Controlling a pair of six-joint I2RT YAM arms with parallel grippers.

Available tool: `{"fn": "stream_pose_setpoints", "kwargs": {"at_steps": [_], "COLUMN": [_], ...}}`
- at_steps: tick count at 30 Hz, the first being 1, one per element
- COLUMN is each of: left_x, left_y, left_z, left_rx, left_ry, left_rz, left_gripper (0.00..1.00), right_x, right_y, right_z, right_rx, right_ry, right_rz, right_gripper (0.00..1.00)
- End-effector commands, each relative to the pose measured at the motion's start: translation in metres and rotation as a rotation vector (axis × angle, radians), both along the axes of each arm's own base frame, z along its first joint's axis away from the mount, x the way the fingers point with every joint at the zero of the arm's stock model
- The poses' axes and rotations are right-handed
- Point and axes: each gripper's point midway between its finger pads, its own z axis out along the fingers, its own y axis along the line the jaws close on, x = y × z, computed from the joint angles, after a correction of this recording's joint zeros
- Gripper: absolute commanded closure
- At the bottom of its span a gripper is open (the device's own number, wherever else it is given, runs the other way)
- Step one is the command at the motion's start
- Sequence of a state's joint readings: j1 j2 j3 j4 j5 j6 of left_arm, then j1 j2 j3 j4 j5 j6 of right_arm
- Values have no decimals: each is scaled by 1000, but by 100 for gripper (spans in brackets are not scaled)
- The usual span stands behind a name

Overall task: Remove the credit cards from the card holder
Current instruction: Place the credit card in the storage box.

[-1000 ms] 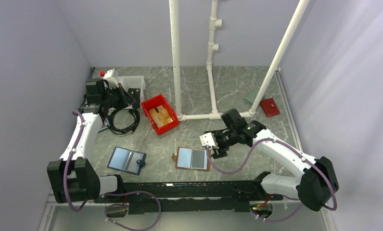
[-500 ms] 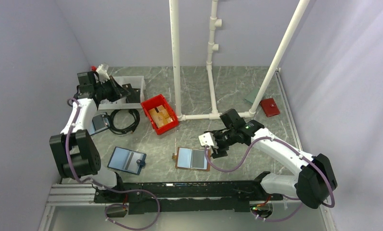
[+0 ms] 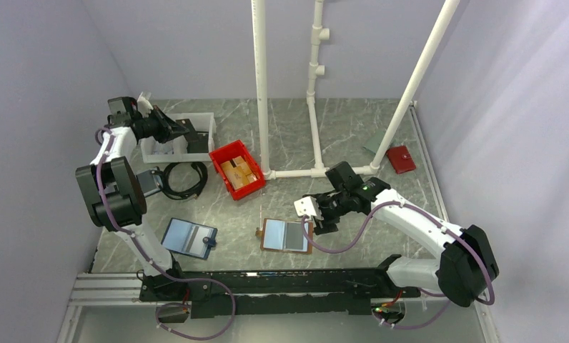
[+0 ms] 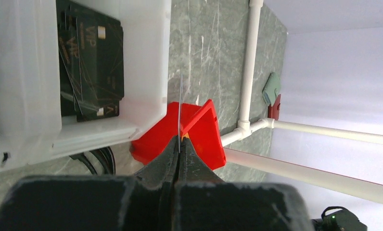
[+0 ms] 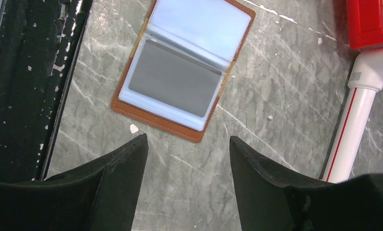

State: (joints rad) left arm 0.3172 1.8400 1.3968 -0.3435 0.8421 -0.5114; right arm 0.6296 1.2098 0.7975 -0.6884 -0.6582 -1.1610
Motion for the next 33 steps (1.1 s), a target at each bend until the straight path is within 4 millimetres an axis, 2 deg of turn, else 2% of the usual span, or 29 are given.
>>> {"fn": "stream_pose_setpoints", "kwargs": {"at_steps": [1, 5, 12, 20, 27, 31, 33], "left_x": [14, 23, 37, 55, 65, 73, 74], "left_y": [6, 12, 12, -4, -11, -10, -12], "left_z": [24, 25, 10, -7, -43, -61, -70], "left_rx": [60, 130, 313, 376, 386, 384, 368], "left_ry": [-62, -84, -54, -41, 44, 51, 80], "left_rz": [-32, -45, -102, -194, -242, -249, -260], "left_gripper": [100, 100, 100, 99, 96, 85, 83], "right_x": [9, 10, 9, 9, 9, 9, 9], "right_y": [7, 7, 6, 6, 6, 6, 6], "right_z": [10, 10, 10, 10, 11, 10, 10], "right_rx": [28, 26, 26, 26, 28, 24, 24], "right_ry": [-35, -35, -34, -37, -39, -34, -35], "right_rz": [8, 7, 7, 7, 9, 11, 11], "right_gripper": [34, 34, 34, 34, 34, 34, 34]}}
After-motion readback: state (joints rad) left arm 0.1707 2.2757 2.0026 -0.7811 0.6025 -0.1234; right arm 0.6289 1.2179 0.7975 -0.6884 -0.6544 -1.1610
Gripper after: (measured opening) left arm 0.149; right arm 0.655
